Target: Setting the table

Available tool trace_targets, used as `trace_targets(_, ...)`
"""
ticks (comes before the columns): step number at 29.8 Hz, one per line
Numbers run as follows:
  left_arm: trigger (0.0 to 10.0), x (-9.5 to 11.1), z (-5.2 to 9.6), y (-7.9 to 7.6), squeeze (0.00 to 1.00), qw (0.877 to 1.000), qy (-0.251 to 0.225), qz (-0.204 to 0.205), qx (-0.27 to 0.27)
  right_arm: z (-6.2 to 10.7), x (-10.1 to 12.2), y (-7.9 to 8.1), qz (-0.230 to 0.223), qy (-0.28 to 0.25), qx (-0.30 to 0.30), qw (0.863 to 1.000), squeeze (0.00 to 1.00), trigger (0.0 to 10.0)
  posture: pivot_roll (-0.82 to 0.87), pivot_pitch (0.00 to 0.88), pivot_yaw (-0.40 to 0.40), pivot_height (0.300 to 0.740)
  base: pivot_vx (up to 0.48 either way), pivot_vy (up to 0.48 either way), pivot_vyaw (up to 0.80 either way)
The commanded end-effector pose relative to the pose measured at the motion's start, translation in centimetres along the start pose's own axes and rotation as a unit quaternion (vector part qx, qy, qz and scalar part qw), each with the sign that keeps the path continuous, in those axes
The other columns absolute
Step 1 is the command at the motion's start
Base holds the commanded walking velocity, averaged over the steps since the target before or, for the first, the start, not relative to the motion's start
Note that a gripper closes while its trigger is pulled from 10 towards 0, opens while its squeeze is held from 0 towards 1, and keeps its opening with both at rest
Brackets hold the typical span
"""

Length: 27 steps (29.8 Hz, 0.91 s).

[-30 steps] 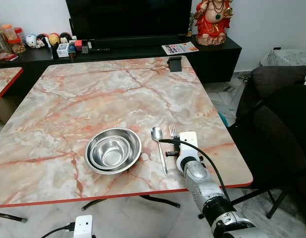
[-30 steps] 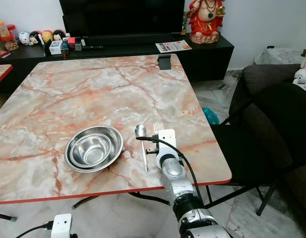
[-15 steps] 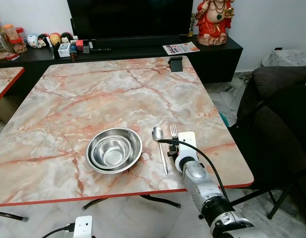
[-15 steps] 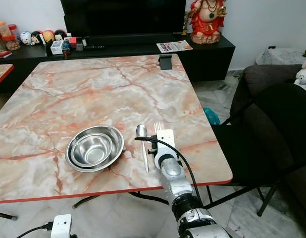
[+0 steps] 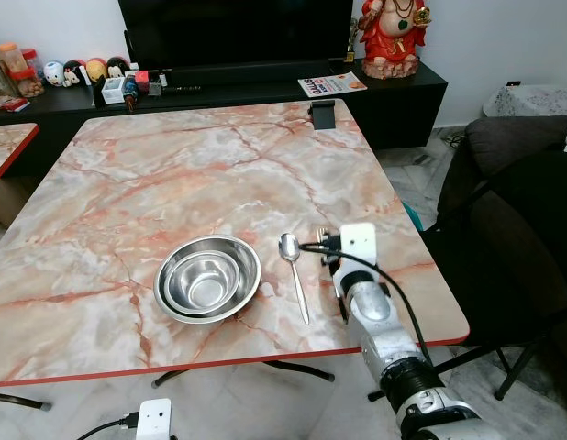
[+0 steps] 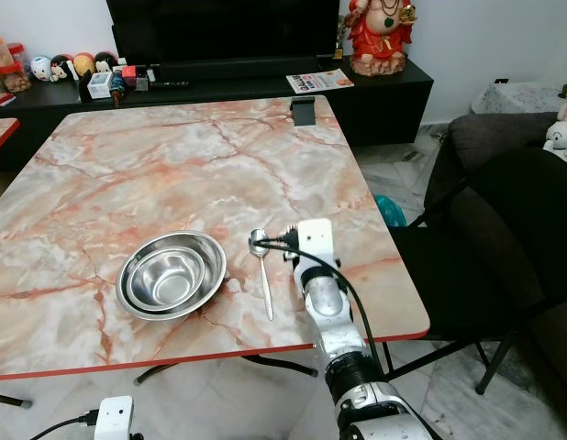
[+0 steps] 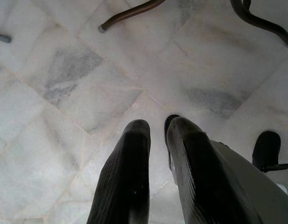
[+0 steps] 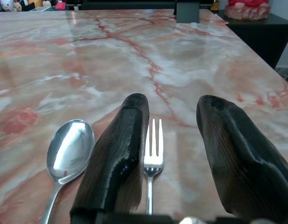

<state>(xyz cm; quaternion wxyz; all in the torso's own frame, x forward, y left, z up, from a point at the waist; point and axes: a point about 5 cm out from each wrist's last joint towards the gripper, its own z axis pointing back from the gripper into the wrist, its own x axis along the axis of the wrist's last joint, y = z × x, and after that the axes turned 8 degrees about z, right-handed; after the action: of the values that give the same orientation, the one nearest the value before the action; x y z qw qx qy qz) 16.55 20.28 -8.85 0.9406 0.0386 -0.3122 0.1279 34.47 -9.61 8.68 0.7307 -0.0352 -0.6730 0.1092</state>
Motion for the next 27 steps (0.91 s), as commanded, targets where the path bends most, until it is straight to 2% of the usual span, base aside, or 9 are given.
trace_targets(1,10.0,0.2,0.0,0.2,0.00,1.000,-0.001,-0.003,0.000,0.0,0.2,0.5,-0.001,-0.004,0.009,1.000,0.00,10.0,-0.02,0.000,0.036,0.740,0.000,0.000,0.00)
trace_targets(5,10.0,0.1,0.0,0.3,0.00,1.000,-0.001,-0.002,0.001,0.1,0.7,0.6,-0.011,-0.025,0.008,1.000,0.00,10.0,-0.02,0.000,0.037,0.740,0.000,0.000,0.00)
trace_targets(8,10.0,0.2,0.0,0.4,0.00,1.000,-0.002,-0.002,0.004,0.2,2.0,0.6,-0.032,-0.072,0.010,0.997,0.00,10.0,-0.02,0.000,0.038,0.740,0.000,0.000,0.00)
trace_targets(12,10.0,0.2,0.0,0.5,0.00,1.000,-0.006,0.013,0.007,0.6,4.6,1.2,-0.031,-0.160,0.022,0.986,0.00,10.0,-0.02,0.000,0.039,0.740,0.000,0.188,0.00)
trace_targets(27,10.0,0.3,0.0,0.6,0.00,1.000,-0.009,0.013,0.009,0.9,5.2,1.5,-0.017,-0.186,0.031,0.982,0.00,10.0,-0.02,0.000,0.040,0.740,0.000,0.480,0.00)
